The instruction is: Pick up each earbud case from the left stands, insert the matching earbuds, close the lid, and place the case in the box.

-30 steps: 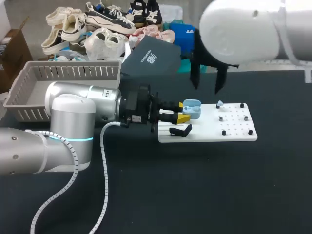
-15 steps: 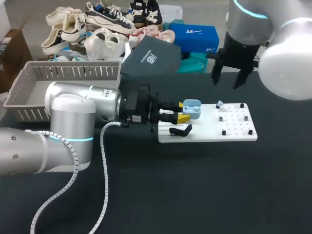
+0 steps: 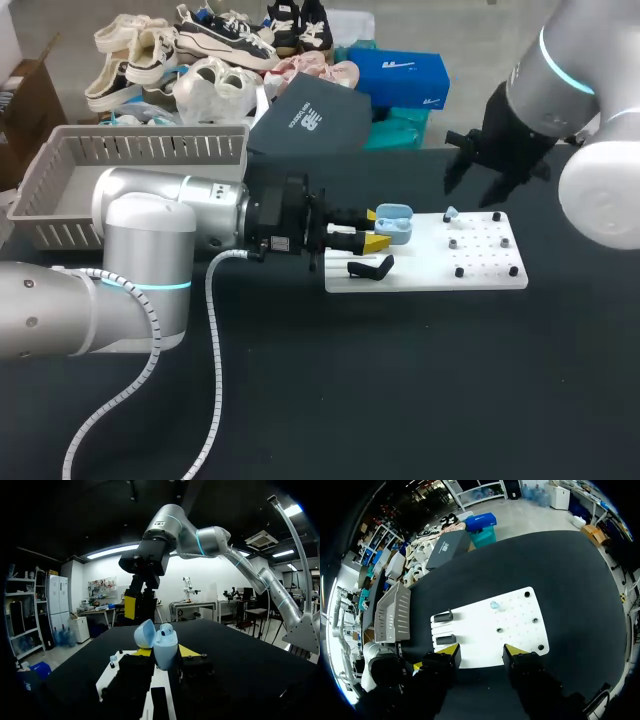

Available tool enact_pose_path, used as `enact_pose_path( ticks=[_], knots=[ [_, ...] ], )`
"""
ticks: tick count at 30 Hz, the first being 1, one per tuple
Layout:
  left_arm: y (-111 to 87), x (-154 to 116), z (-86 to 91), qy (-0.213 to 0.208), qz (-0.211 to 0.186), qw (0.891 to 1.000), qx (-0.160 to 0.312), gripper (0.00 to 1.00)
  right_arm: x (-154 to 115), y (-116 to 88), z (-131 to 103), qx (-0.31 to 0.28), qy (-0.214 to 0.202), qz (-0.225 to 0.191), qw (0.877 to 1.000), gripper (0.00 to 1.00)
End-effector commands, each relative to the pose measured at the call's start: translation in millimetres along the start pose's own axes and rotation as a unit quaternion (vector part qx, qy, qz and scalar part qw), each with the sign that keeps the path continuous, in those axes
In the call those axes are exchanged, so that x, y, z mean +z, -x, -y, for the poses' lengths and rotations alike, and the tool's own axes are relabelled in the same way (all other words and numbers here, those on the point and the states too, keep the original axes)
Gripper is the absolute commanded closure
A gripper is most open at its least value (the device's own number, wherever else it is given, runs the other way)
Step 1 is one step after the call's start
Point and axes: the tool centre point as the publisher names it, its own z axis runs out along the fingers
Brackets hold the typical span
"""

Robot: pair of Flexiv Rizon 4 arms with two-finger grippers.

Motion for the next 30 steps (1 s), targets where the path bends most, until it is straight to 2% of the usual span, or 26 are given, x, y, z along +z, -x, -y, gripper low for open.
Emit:
enact_pose_path(
  ticks=[1,10,16,30],
  knots=[
    [-0.5,0.0,0.4,0.001,0.0,1.0,0.001,1.0,23.0,14.7,-1.4,0.008,-0.015,-0.009,1.0,0.44],
    [-0.5,0.0,0.4,0.001,0.0,1.0,0.001,1.0,54.8,25.6,14.2,0.033,-0.033,-0.021,0.999,0.55],
    [-0.5,0.0,0.4,0.001,0.0,1.0,0.001,1.0,70.6,28.7,21.7,0.029,-0.041,-0.027,0.998,0.53],
    [-0.5,0.0,0.4,0.001,0.0,1.0,0.001,1.0,86.1,41.8,25.8,0.029,-0.04,-0.038,0.998,0.57]
  ],
)
